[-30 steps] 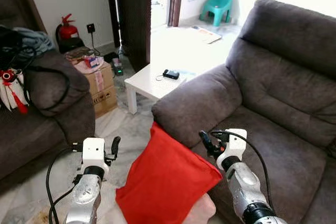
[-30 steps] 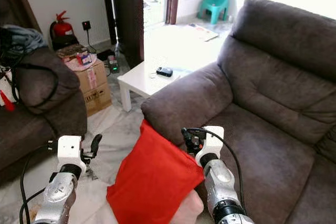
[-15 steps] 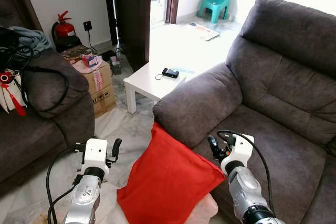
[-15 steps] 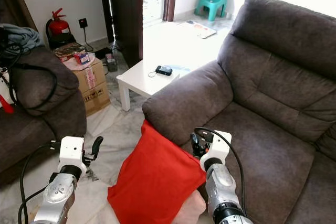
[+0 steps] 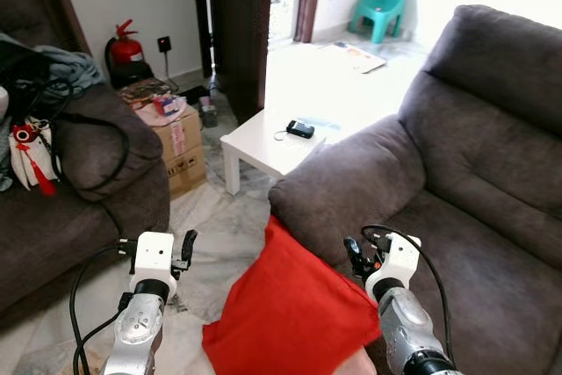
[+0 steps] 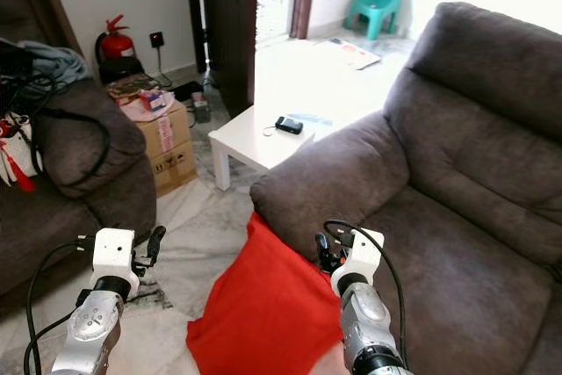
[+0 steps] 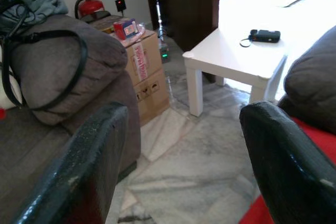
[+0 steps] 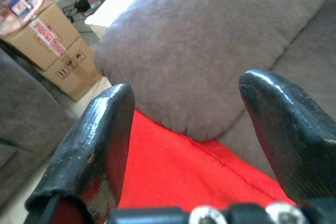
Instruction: Move the pillow to the sofa from floor
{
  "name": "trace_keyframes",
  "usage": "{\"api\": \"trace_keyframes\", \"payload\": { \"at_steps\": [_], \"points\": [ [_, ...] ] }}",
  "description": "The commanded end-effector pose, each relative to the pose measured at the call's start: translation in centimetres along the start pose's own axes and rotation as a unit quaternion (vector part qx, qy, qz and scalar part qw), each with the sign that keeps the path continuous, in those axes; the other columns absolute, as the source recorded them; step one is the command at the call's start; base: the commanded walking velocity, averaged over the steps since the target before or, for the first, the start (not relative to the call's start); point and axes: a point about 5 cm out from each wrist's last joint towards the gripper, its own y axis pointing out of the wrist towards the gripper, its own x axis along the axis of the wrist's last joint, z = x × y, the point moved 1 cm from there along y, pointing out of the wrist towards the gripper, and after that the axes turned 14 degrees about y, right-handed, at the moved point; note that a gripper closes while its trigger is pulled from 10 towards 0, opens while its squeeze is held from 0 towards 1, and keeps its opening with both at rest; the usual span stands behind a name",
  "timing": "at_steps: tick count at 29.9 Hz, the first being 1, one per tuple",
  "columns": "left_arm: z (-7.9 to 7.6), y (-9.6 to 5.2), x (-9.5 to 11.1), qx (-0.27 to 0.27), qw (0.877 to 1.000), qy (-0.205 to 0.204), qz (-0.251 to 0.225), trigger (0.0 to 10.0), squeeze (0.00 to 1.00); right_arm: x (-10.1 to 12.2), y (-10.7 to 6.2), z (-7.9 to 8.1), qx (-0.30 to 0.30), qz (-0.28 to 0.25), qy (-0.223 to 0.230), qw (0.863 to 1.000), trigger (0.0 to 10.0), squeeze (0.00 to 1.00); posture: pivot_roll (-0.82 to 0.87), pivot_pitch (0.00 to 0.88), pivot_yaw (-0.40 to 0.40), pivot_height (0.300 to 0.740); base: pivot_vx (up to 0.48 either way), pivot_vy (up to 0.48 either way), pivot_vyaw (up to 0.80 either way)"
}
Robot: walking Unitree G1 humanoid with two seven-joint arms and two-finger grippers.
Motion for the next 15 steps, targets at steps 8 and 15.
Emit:
{"api": "trace_keyframes", "payload": {
  "at_steps": [8,15],
  "points": [
    [-0.95,0.16,0.54,-0.018,1.000,-0.004,-0.010,10.0,0.00,0.37,-0.19,-1.20,-0.020,0.000,-0.002,1.000,10.0,0.00,0.07,0.000,-0.083,0.740,0.295,0.000,0.00],
    [-1.57,0.00,0.42,-0.035,0.999,-0.007,-0.007,10.0,0.00,0.45,-0.18,-1.22,-0.019,-0.004,0.000,1.000,10.0,0.00,0.07,0.000,-0.084,0.740,0.000,0.000,0.00]
  ]
}}
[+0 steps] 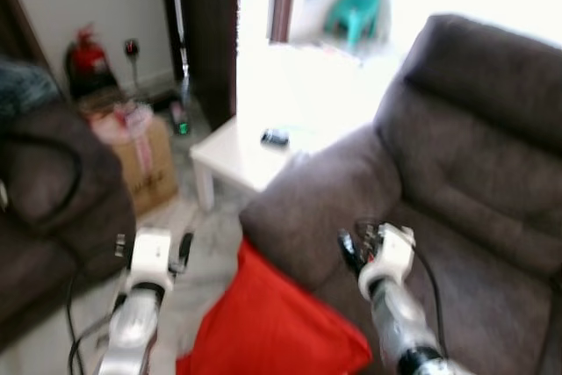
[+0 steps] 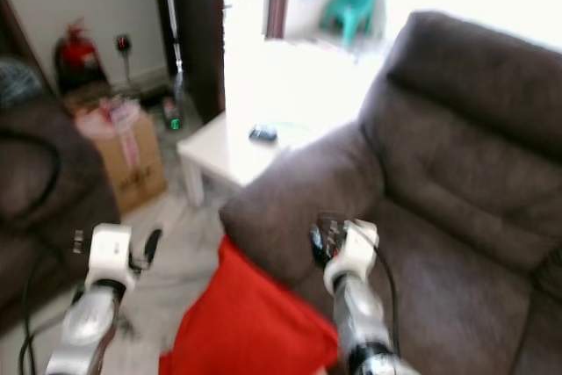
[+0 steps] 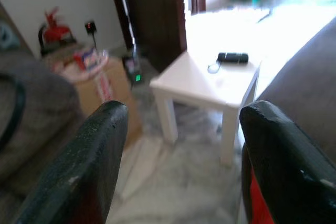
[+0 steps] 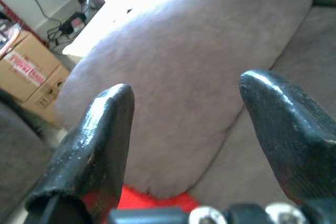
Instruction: Move the pillow to the sofa from floor
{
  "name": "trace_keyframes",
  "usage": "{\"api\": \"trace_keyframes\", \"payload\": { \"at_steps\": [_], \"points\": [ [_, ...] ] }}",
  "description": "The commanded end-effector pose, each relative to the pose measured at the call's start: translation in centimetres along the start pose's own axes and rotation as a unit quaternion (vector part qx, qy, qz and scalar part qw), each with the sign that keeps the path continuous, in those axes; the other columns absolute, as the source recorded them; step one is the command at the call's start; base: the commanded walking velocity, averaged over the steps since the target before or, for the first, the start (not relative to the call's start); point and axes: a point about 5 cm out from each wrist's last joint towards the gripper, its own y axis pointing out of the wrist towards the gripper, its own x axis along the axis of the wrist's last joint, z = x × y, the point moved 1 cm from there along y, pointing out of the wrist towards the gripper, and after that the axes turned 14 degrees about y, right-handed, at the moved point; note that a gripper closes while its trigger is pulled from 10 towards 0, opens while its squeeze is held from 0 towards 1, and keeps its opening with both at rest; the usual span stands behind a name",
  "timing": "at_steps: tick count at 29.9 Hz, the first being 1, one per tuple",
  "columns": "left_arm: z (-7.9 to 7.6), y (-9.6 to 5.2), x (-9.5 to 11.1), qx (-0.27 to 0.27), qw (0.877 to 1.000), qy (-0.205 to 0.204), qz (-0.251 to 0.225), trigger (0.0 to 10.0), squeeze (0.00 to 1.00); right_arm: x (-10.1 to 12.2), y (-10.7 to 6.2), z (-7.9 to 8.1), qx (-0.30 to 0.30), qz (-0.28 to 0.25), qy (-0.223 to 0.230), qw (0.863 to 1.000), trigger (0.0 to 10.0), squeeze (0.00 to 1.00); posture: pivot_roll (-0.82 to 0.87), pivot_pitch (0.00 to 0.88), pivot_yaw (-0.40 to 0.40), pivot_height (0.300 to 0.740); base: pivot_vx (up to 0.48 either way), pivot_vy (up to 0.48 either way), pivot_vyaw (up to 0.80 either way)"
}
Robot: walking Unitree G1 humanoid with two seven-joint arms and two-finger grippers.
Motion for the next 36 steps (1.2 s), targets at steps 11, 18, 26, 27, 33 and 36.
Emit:
{"api": "trace_keyframes", "payload": {
  "at_steps": [11,18,26,27,33,36],
  "points": [
    [-0.7,-1.6,-1.3,0.001,1.000,0.012,0.029,10.0,0.00,0.0,-0.7,-1.2,0.003,-0.015,0.010,1.000,10.0,0.00,0.07,0.000,-0.083,0.740,0.000,0.000,0.00],
    [-0.6,-1.5,-1.4,0.000,0.999,0.013,0.031,10.0,0.00,-1.2,-1.4,-2.1,-0.016,0.006,0.004,1.000,10.0,0.00,0.08,0.000,-0.081,0.740,0.000,0.000,0.00],
    [-0.4,-1.6,-1.6,0.003,0.999,0.012,0.037,10.0,0.00,-1.0,-1.3,-1.7,-0.001,0.004,0.007,1.000,10.0,0.00,0.07,0.000,-0.081,0.740,0.000,0.000,0.00],
    [-0.4,-1.6,-1.6,0.003,0.999,0.013,0.037,10.0,0.00,-1.0,-1.3,-1.7,-0.001,0.005,0.006,1.000,10.0,0.00,0.07,0.000,-0.082,0.735,0.000,0.000,0.00],
    [-0.4,-1.7,-1.7,0.006,0.999,0.011,0.038,10.0,0.00,-0.9,-1.2,-1.6,0.001,0.001,0.008,1.000,10.0,0.00,0.08,0.000,-0.083,0.706,0.000,0.000,0.00],
    [-0.4,-1.6,-1.7,0.006,0.999,0.011,0.038,10.0,0.00,-0.9,-1.1,-1.6,0.003,0.004,0.007,1.000,10.0,0.00,0.08,0.000,-0.084,0.692,0.000,0.000,0.00]
  ]
}}
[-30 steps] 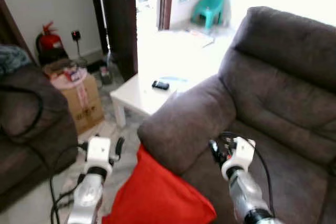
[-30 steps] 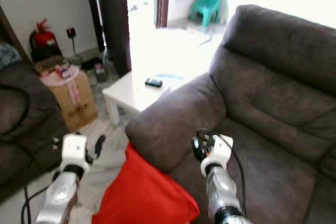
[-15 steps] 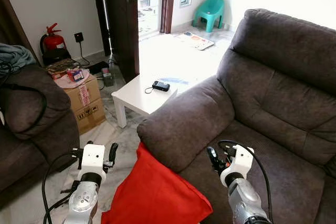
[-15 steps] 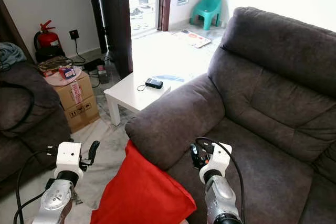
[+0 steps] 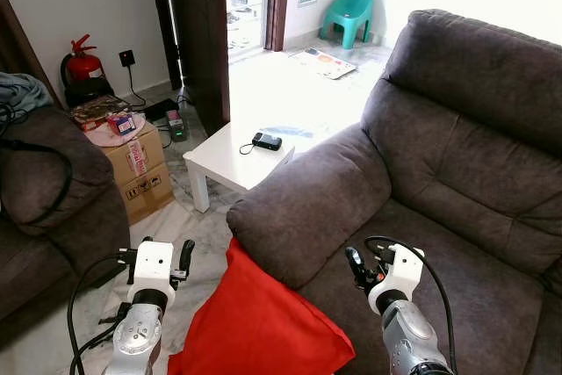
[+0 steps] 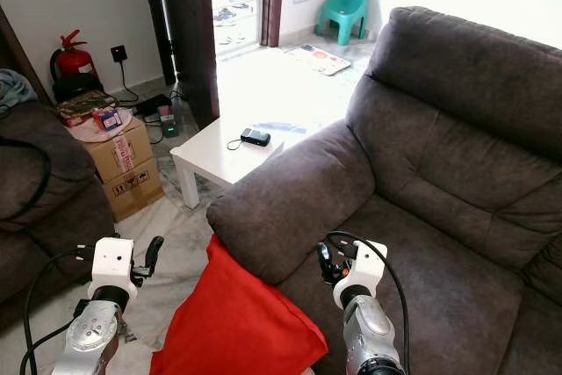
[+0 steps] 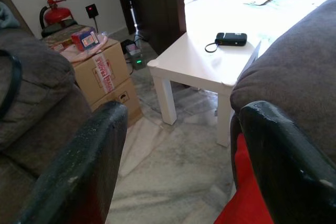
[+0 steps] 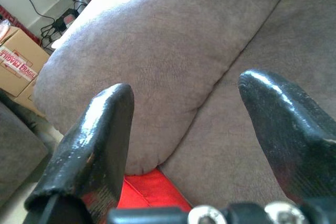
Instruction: Move the pillow to the sofa from floor
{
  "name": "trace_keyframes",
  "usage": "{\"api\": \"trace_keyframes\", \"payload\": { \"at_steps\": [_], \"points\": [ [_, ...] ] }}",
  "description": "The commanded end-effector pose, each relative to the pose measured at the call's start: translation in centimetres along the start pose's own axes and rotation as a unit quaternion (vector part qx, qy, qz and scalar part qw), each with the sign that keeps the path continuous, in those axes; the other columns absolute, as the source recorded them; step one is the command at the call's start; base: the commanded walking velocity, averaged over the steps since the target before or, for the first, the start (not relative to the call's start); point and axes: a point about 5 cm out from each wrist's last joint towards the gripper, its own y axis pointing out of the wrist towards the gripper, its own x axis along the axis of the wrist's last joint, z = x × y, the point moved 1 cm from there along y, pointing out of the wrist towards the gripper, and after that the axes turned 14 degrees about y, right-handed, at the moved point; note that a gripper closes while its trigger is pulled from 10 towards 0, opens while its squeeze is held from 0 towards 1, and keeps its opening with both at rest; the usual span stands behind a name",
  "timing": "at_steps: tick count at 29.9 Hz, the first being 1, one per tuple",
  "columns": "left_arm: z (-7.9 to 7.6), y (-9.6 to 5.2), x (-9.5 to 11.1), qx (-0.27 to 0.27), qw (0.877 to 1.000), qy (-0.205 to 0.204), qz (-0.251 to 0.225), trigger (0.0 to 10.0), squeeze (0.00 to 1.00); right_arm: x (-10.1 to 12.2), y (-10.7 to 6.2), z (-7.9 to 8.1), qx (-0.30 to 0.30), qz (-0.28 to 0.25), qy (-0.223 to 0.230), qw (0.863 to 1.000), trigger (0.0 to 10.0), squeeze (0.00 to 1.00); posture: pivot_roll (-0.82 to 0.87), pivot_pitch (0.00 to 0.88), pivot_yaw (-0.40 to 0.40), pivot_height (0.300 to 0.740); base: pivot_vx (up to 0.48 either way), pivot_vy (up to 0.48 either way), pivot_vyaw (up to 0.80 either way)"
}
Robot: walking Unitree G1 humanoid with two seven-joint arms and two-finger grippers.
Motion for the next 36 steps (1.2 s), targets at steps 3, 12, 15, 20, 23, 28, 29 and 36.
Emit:
{"api": "trace_keyframes", "payload": {
  "at_steps": [3,12,15,20,23,28,29,36],
  "points": [
    [-0.10,0.03,0.23,-0.002,1.000,0.004,-0.003,10.0,0.00,0.64,0.30,0.21,0.006,-0.004,-0.008,1.000,10.0,0.00,0.08,0.000,-0.084,0.673,0.000,0.000,0.00],
    [-0.22,0.02,0.21,-0.003,1.000,0.003,-0.002,10.0,0.00,0.63,0.32,0.24,0.006,-0.003,-0.017,1.000,10.0,0.00,0.07,0.000,-0.085,0.673,0.000,0.000,0.00],
    [-0.25,0.00,0.19,-0.003,1.000,0.003,-0.001,10.0,0.00,0.60,0.34,0.28,0.008,0.000,-0.017,1.000,10.0,0.00,0.07,0.000,-0.085,0.673,0.000,0.000,0.00],
    [-0.30,0.02,0.20,-0.004,1.000,0.003,-0.001,10.0,0.00,0.46,0.46,0.72,0.029,0.012,-0.015,0.999,10.0,0.00,0.07,0.000,-0.086,0.658,0.000,0.000,0.00],
    [-0.31,0.05,0.22,-0.003,1.000,0.002,-0.001,10.0,0.00,0.66,0.47,0.92,0.036,0.001,-0.012,0.999,10.0,0.00,0.07,0.000,-0.087,0.644,0.000,0.000,0.00],
    [-0.38,0.07,0.24,-0.003,1.000,0.002,-0.001,10.0,0.00,0.59,0.49,0.97,0.036,0.005,-0.017,0.999,10.0,0.00,0.07,0.000,-0.086,0.644,0.000,0.000,0.00],
    [-0.40,0.07,0.25,-0.003,1.000,0.001,-0.001,10.0,0.00,0.58,0.50,0.98,0.036,0.006,-0.018,0.999,10.0,0.00,0.07,0.000,-0.086,0.644,0.000,0.000,0.00],
    [-0.26,0.08,0.24,-0.001,1.000,0.002,-0.001,10.0,0.00,0.39,0.49,1.02,0.040,0.016,-0.021,0.999,10.0,0.00,0.08,0.000,-0.087,0.644,0.000,0.000,0.00]
  ]
}}
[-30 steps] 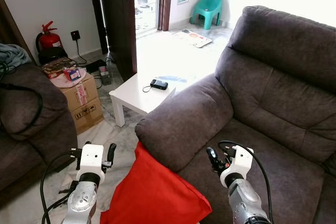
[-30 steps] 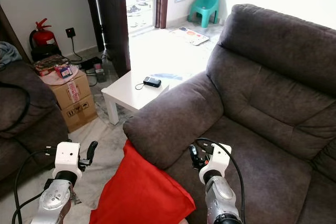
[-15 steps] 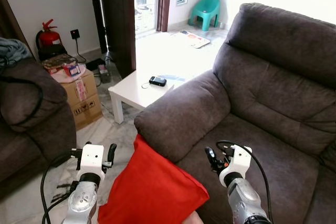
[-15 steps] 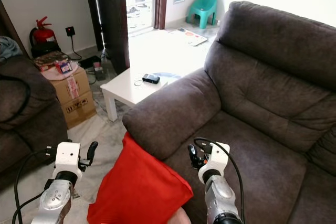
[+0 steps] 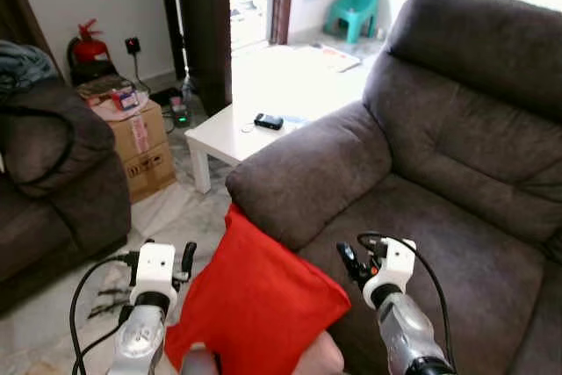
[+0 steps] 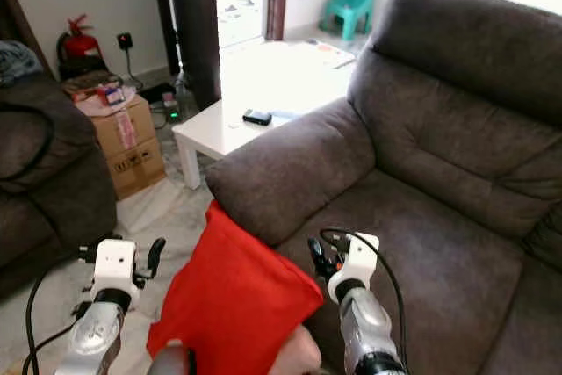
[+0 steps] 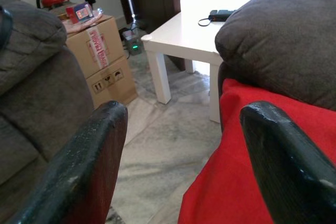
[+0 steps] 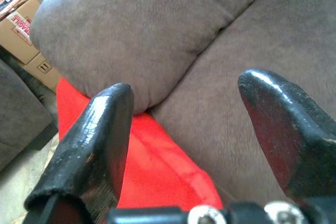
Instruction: Move the pillow to the sofa from floor
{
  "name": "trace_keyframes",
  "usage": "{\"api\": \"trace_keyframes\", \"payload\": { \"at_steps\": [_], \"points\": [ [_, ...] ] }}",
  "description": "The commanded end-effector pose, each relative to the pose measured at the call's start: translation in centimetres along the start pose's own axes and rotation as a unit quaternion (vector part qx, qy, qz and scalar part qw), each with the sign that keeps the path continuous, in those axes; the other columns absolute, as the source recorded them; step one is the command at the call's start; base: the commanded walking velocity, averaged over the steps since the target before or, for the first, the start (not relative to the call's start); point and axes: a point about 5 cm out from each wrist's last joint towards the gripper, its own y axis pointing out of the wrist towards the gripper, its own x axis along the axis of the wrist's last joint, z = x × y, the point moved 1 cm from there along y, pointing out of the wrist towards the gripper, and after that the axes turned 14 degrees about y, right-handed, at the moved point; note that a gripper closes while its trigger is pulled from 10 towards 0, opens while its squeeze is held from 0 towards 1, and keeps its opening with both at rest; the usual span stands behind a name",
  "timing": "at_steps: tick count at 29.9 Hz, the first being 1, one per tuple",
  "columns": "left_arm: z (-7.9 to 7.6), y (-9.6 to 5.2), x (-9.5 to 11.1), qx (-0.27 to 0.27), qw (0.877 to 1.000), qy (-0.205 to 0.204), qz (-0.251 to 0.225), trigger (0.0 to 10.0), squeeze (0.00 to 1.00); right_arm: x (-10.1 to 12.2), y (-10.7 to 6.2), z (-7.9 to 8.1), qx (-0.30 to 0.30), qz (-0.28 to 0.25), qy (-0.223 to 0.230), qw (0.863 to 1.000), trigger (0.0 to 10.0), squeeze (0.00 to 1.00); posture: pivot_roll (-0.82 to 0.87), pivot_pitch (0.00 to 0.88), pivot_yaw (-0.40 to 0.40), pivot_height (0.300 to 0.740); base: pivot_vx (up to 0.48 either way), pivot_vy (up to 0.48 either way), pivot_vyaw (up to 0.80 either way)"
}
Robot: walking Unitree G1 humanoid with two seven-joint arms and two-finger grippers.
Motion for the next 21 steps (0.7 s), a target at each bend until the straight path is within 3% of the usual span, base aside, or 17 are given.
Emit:
{"api": "trace_keyframes", "payload": {
  "at_steps": [1,21],
  "points": [
    [0.10,0.24,0.20,0.001,1.000,0.006,-0.002,10.0,0.00,0.18,0.00,-0.17,-0.001,0.003,-0.007,1.000,10.0,0.00,0.08,0.000,-0.088,0.644,0.000,0.000,0.00],
    [0.45,-0.02,-0.13,0.006,1.000,0.004,0.005,10.0,0.00,0.73,0.66,0.51,0.010,0.014,-0.019,1.000,10.0,0.00,0.09,0.000,-0.106,0.630,0.000,0.000,0.00]
  ]
}}
